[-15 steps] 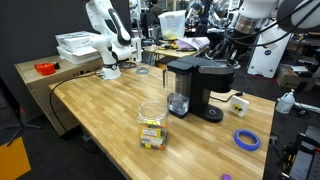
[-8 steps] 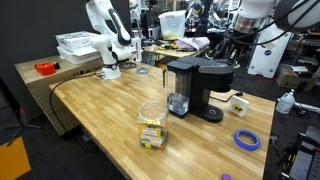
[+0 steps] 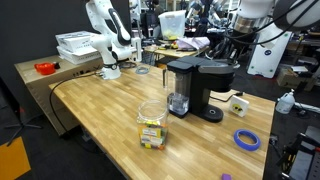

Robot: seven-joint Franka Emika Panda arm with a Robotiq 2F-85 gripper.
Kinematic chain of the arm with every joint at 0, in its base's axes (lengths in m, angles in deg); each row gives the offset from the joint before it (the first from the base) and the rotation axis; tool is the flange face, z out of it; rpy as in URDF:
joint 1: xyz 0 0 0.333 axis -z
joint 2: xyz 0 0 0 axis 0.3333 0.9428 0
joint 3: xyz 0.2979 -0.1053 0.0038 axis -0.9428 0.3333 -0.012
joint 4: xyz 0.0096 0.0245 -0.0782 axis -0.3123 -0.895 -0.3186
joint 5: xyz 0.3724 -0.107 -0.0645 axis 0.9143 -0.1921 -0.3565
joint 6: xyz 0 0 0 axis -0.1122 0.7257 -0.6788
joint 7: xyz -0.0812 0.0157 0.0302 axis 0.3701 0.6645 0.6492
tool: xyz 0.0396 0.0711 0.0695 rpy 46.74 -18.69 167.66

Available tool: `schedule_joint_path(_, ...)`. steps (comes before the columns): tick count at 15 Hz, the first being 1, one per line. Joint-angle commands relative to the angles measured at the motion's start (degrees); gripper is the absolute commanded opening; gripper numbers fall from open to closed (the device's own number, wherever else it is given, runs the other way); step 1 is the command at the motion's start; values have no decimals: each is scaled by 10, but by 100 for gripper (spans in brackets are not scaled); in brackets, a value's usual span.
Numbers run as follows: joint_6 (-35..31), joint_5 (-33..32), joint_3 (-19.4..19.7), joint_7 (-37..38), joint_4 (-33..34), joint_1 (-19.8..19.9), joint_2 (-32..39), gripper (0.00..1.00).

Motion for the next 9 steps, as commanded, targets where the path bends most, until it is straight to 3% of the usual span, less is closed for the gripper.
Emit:
schedule_joint_path(1, 29, 6, -4, 1, -1, 0, 6, 0)
schedule_joint_path(9, 57, -18, -26, 15, 15, -6, 0, 0)
